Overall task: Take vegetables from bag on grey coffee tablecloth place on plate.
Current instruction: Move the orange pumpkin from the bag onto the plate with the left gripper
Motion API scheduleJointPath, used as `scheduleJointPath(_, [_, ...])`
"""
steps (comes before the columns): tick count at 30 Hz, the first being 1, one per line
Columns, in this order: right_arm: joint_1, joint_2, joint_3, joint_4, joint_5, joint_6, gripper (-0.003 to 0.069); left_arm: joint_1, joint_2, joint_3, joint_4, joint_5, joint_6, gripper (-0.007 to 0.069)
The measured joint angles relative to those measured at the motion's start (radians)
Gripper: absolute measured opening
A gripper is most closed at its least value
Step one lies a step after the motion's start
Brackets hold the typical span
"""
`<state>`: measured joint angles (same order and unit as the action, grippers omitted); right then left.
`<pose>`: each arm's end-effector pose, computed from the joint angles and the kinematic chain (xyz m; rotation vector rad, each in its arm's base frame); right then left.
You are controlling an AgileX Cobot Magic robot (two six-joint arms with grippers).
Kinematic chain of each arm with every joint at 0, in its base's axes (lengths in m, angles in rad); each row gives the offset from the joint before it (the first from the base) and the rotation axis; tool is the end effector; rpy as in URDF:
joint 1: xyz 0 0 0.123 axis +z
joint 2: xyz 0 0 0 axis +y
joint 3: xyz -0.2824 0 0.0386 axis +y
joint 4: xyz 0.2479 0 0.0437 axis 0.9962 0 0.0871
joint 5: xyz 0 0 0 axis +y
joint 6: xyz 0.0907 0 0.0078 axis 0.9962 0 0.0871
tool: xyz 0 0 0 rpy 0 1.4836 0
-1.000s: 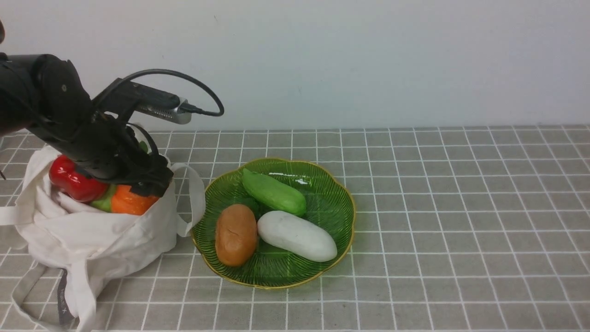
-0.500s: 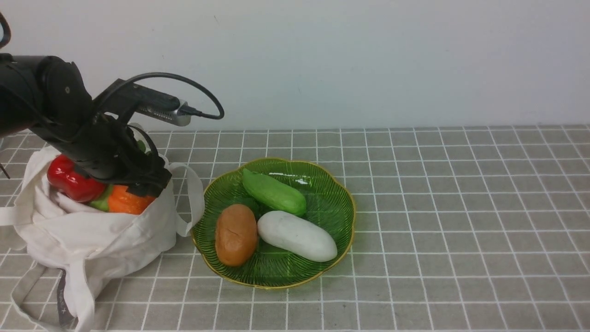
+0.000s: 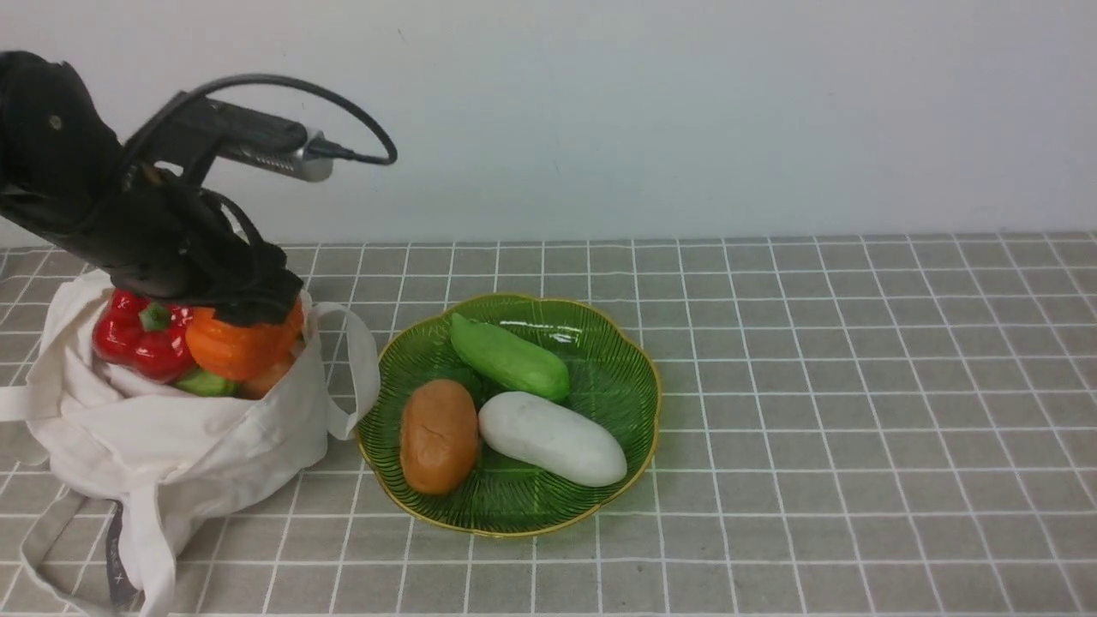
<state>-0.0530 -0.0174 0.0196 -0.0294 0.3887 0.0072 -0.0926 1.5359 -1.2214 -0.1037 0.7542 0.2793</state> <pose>0.0517 -0.0038 0.1725 0.0386 1.8744 -0.0607 0.3265 -0.0368 0.2960 0.4030 2.5145 -0.0471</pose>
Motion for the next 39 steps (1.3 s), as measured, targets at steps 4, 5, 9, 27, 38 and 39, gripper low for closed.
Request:
scheduleJointPath(4, [0.0,0.0,0.0,0.0,0.0,0.0,-0.0013,-0.008,-0.083,0.0,-0.084,0.002,0.0,0.0444])
scheduleJointPath(5, [0.0,0.0,0.0,0.0,0.0,0.0,-0.0013,-0.012,-0.092,0.0,-0.092,0.004,0.0,0.0444])
scheduleJointPath(9, [0.0,0.0,0.0,0.0,0.0,0.0,-0.0013,-0.111,-0.145,0.0,-0.303,0.006,0.08,0.0444])
scheduleJointPath(27, [0.0,0.0,0.0,0.0,0.0,0.0,-0.0013,-0.389,0.241,0.0,-0.565,-0.39,0.34,0.0444])
scheduleJointPath(38, [0.0,0.0,0.0,0.0,0.0,0.0,-0.0013,-0.398,0.349,0.0,-0.763,-0.521,0.45,0.0453])
scheduleJointPath(39, [0.0,0.0,0.0,0.0,0.0,0.0,-0.0013,-0.398,0.351,0.0,-0.767,-0.528,0.451,0.0464])
